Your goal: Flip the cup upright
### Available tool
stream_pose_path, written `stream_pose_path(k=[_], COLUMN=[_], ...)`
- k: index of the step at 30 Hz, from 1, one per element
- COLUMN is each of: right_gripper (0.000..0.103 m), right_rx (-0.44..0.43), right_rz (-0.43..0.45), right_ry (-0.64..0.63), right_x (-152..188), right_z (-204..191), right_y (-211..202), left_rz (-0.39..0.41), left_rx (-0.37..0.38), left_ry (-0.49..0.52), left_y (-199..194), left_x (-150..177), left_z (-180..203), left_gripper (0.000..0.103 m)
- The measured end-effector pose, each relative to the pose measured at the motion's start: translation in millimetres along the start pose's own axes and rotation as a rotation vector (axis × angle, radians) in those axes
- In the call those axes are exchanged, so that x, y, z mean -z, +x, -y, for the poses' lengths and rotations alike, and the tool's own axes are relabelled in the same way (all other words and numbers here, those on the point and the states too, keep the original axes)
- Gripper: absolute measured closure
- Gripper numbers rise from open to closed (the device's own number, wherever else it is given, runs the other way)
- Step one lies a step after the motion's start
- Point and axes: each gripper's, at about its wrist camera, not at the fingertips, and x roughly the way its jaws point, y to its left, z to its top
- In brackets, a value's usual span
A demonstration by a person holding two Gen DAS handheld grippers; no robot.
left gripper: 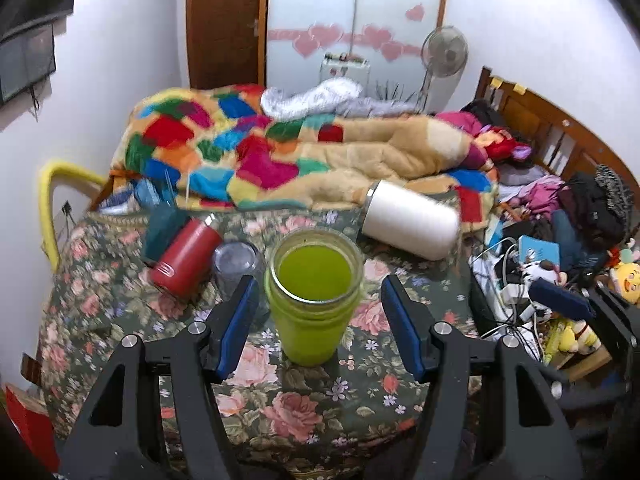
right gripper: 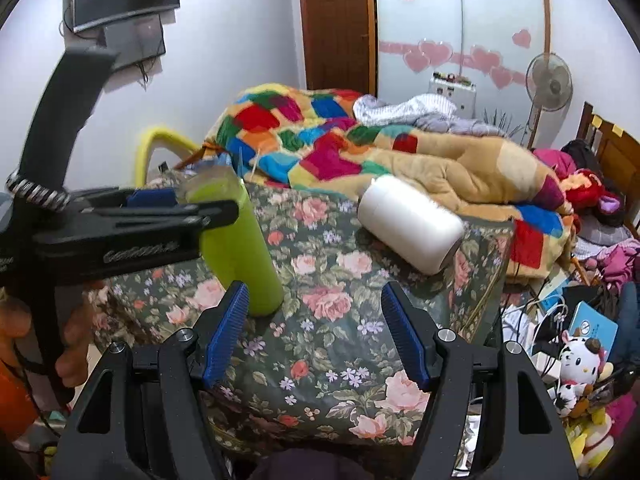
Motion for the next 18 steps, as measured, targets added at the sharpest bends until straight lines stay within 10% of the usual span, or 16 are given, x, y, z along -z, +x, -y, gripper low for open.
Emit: stream_pose_path(k=[18], right_gripper=[0.031], right_rx=[-0.022], right_rz=[0.471], right_ry=[0.036], right_x=[-17.7], right_z=[-59.8], right_y=[-166.6], left_rz=[0.480], left_rx=[-0.011], left_ry=[0.061], left_y=[-214.1], left_x=[32.6], left_z=[-7.0], left_gripper=[0.024])
